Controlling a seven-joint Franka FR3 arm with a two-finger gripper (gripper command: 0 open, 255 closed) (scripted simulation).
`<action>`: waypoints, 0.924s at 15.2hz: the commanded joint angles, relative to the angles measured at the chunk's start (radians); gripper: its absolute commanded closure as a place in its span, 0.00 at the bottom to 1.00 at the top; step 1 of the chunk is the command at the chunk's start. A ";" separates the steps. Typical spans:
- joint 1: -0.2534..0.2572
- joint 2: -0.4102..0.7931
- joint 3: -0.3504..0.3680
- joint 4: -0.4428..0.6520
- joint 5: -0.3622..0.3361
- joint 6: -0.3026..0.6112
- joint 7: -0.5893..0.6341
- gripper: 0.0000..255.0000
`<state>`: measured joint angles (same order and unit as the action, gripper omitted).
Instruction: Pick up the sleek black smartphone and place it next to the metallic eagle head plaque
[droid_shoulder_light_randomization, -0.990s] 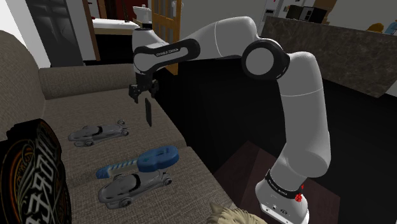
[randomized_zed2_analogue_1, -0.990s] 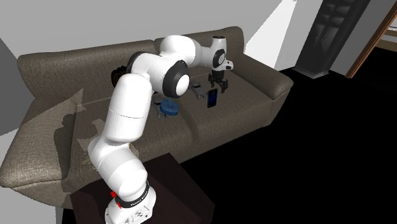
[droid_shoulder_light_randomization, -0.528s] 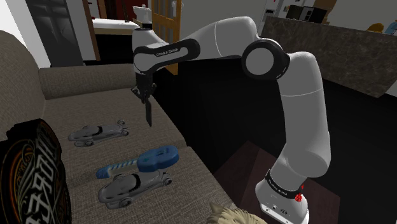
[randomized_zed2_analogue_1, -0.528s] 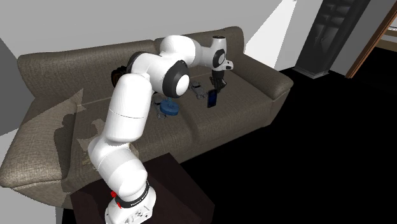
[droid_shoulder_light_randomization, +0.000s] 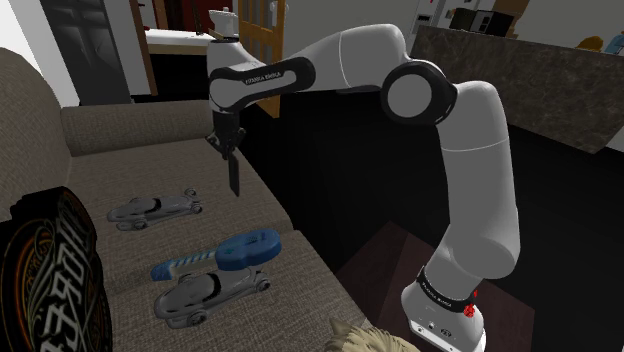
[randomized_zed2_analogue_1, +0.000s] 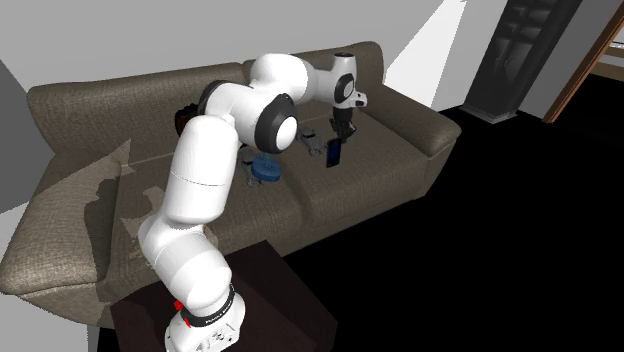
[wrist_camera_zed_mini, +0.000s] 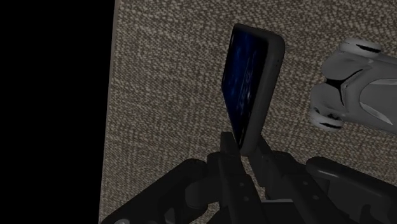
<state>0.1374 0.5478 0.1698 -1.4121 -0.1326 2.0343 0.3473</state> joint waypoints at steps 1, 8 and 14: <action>0.000 -0.007 0.001 0.014 0.002 -0.022 -0.002 1.00; 0.002 -0.023 0.004 0.084 0.007 -0.107 -0.009 1.00; 0.005 -0.027 0.005 0.159 0.010 -0.185 -0.014 1.00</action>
<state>0.1412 0.5203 0.1745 -1.2652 -0.1230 1.8609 0.3336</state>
